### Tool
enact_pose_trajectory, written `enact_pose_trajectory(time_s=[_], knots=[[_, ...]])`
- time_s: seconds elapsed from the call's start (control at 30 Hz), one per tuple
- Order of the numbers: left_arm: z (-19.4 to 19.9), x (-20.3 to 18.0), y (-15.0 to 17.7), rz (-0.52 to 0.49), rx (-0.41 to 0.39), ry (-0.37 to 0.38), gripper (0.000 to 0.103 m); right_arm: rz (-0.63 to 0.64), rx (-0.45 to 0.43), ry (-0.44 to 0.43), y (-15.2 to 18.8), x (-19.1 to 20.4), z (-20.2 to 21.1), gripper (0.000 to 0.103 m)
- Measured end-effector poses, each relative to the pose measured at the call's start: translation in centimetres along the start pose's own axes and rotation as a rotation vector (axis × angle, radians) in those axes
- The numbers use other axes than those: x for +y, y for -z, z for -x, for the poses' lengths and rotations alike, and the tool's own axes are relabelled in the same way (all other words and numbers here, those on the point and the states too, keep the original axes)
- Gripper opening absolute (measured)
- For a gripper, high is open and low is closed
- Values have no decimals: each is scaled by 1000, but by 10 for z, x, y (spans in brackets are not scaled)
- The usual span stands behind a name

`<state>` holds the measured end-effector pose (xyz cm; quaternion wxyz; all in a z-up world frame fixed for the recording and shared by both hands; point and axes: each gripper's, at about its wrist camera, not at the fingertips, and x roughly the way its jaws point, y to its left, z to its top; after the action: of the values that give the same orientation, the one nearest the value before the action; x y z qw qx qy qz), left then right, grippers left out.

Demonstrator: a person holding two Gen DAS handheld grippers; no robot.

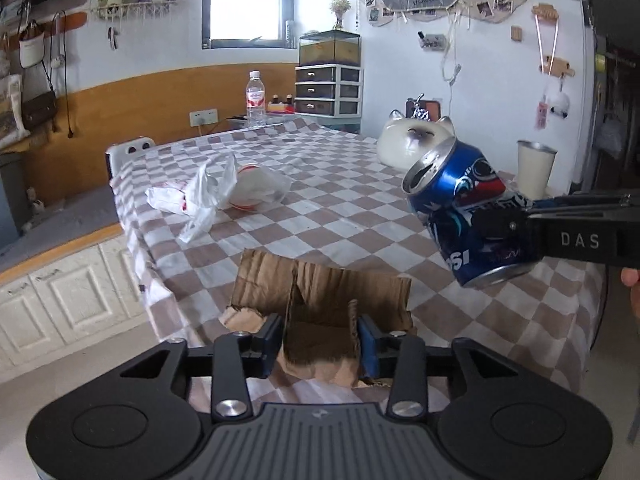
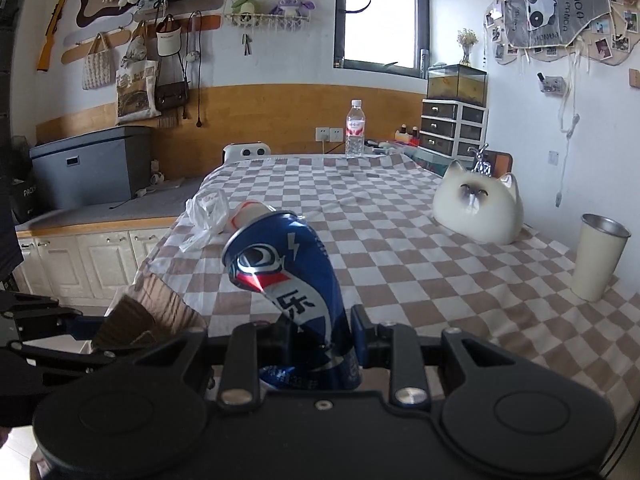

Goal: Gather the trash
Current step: 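Lift and carry the cardboard piece and Pepsi can in both tools over the wastebasket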

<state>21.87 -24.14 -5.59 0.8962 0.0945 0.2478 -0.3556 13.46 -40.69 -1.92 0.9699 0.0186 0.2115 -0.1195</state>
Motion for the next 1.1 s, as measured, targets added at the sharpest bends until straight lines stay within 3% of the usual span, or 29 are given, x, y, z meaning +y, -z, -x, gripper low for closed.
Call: enact_pose_trajectory(time_s=[0.23,0.3,0.37,0.8,1.1], knots=[[-6,-3,13,-11,11,2,51,-11,12,-9,4,-1,-2,29],[-5,-3,15,-3,4,-1,49,-16,16,-11,6,-1,-1,29],[-4,1,12,31,7,-17,39,-18,20,-11,6,-1,-1,29],[38,16,-15,70,-116,-133,38,-47,-21,-22,-10,7,15,29],[73,55,-7,138,-131,-224,38,-34,-35,-106,-20,53,16,29]])
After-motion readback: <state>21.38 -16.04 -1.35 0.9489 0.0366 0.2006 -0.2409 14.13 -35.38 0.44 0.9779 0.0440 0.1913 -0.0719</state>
